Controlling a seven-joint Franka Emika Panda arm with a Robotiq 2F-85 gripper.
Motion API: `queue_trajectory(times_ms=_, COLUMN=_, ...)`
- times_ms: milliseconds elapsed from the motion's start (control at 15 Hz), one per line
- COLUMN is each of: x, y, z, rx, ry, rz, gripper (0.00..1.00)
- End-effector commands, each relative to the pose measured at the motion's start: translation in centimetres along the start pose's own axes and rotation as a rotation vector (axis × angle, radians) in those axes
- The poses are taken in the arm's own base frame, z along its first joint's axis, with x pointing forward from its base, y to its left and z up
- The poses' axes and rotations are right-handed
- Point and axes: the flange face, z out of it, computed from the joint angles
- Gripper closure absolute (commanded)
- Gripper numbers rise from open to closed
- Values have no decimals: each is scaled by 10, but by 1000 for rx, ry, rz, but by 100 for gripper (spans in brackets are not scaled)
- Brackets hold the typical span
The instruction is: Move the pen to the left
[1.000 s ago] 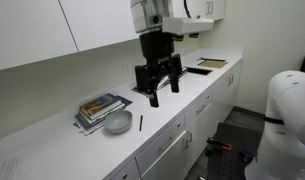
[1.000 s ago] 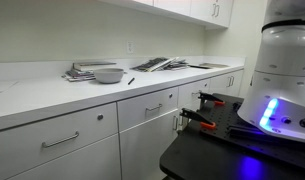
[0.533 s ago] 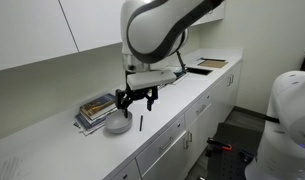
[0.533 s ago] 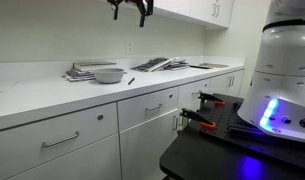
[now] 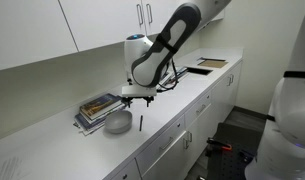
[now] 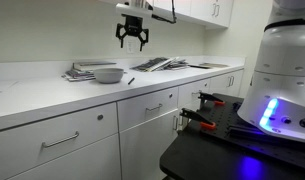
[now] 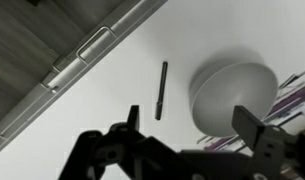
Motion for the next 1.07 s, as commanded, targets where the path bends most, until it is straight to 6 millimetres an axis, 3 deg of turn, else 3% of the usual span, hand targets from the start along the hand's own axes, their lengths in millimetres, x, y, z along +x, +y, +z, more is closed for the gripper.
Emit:
queue_trajectory(times_ms=0, x=30, y=-4, z=24, rx=-77, ry=69, rz=178, gripper=0)
queue_trajectory(times_ms=133, x=41, y=-6, z=42, rx=-142, ry=101, rz=274, gripper=0)
queue_trajectory(times_ms=333, x=41, y=-15, z=75, rx=-230, ry=90, rz=378, gripper=0)
queue_trajectory(times_ms=667, x=40, y=-24, z=123, rx=-273, ry=-15, rz=390, gripper=0)
queue_trajectory(times_ms=1000, x=55, y=-12, z=143, rx=-264, ry=-113, rz=310, gripper=0)
